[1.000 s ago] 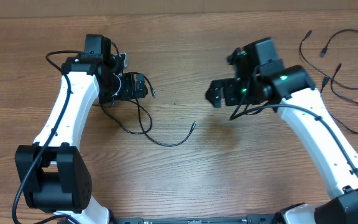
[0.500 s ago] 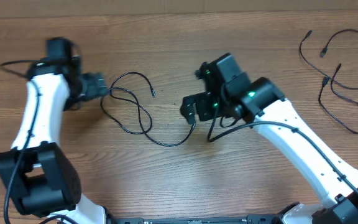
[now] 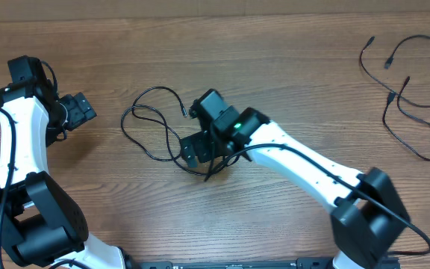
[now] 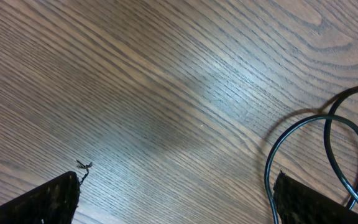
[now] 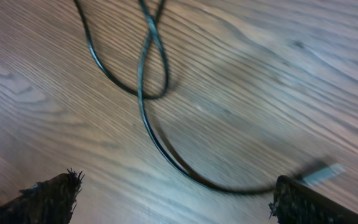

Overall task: Untangle cables
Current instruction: 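Grasp the cable near the left gripper with the right gripper and lift it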

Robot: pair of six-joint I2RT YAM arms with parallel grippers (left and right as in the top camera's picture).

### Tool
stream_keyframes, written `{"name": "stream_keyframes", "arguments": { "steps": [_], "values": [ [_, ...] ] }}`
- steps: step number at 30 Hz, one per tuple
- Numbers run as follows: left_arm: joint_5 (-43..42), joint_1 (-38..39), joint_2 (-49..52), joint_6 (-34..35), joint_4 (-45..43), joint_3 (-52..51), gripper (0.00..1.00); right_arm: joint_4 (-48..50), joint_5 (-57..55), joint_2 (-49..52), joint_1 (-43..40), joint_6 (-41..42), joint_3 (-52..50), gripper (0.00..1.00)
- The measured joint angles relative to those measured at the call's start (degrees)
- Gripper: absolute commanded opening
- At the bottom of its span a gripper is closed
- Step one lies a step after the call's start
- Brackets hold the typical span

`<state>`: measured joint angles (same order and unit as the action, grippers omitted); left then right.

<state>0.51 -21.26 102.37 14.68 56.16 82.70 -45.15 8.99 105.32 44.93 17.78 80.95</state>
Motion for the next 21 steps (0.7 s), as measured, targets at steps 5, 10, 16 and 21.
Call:
{"name": "stream_keyframes", "arguments": {
  "steps": [5, 10, 16, 21],
  "values": [
    [0.0, 0.0, 0.0, 0.0, 0.0, 0.0, 1.00, 6.6, -0.5, 3.7, 2.4, 0.0, 0.0, 1.00],
    [0.0, 0.0, 0.0, 0.0, 0.0, 0.0, 1.00, 12.0, -0.8, 8.0, 3.9, 0.1, 0.0, 0.97],
    [0.0, 0.0, 0.0, 0.0, 0.0, 0.0, 1.00, 16.1, -0.9, 11.2, 4.7, 0.4, 0.0, 0.77],
    [0.0, 0.0, 0.0, 0.0, 0.0, 0.0, 0.99, 18.6, -1.0, 13.1, 4.7, 0.3, 0.0, 0.70]
  ]
}}
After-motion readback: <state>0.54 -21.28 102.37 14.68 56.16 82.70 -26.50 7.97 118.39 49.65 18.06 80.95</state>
